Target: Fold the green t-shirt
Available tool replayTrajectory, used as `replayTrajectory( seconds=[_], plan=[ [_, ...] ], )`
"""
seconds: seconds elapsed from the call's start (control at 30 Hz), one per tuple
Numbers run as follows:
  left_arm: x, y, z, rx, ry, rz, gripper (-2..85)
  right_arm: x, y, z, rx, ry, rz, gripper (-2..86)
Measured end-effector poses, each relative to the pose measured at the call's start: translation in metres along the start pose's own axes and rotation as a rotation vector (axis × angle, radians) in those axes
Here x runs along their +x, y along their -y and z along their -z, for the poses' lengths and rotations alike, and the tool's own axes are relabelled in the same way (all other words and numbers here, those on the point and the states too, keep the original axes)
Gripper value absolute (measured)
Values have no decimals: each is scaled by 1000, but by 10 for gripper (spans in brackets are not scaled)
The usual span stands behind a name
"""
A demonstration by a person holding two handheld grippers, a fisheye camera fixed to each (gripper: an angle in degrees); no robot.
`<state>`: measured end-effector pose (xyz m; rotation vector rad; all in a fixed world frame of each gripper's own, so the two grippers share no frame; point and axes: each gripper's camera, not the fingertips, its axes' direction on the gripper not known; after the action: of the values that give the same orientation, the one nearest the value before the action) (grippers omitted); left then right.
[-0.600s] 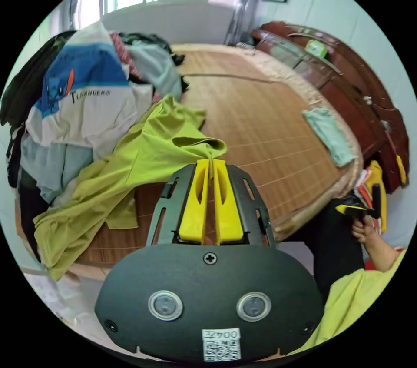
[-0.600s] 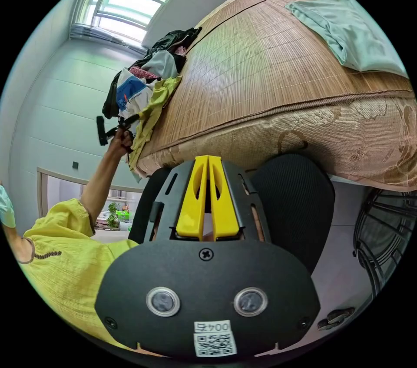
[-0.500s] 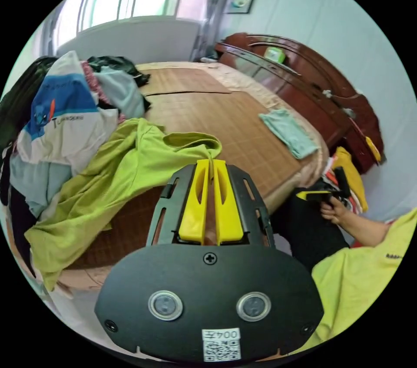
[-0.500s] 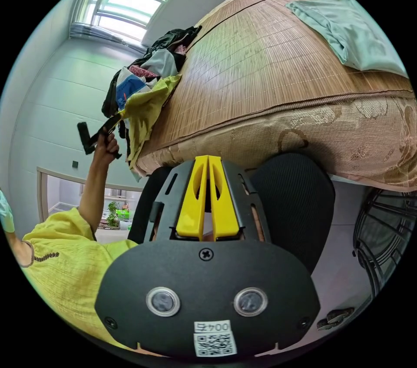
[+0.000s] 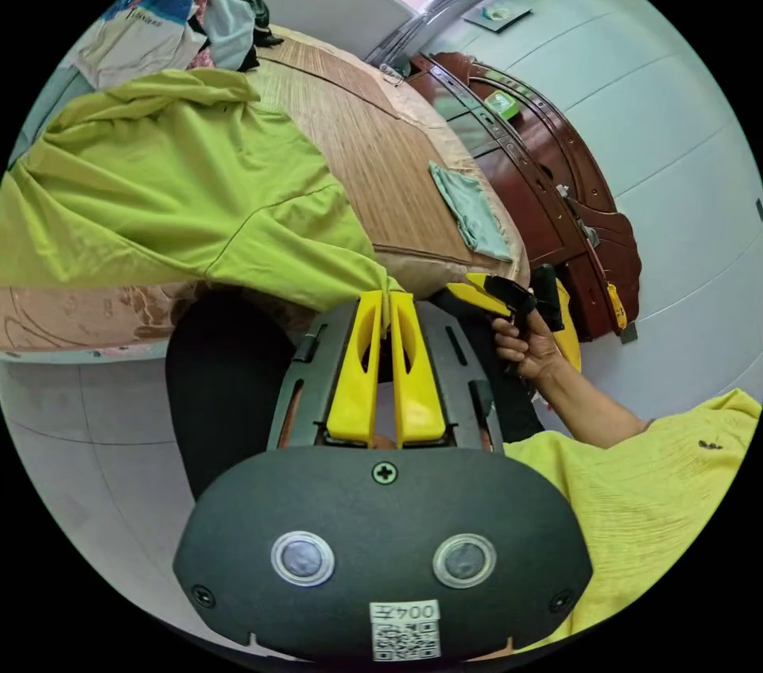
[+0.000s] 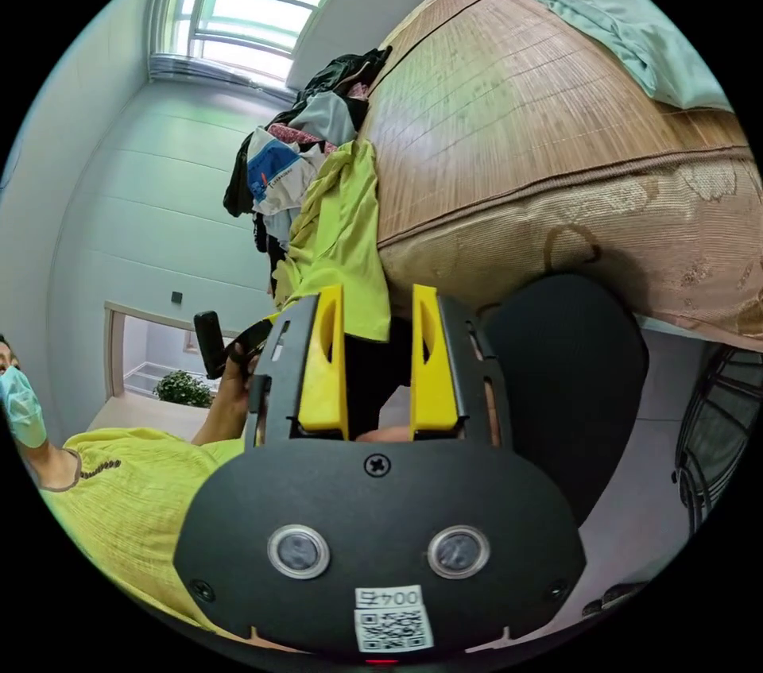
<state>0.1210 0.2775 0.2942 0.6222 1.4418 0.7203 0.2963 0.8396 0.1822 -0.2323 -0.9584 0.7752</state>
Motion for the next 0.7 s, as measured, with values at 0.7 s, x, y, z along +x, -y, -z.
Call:
replayTrajectory(
  seconds=[0.7],
  plan=[
    [84,1,21,-130,-219,-192,25,-31,84,-11,61,357,-65,-6]
  ],
)
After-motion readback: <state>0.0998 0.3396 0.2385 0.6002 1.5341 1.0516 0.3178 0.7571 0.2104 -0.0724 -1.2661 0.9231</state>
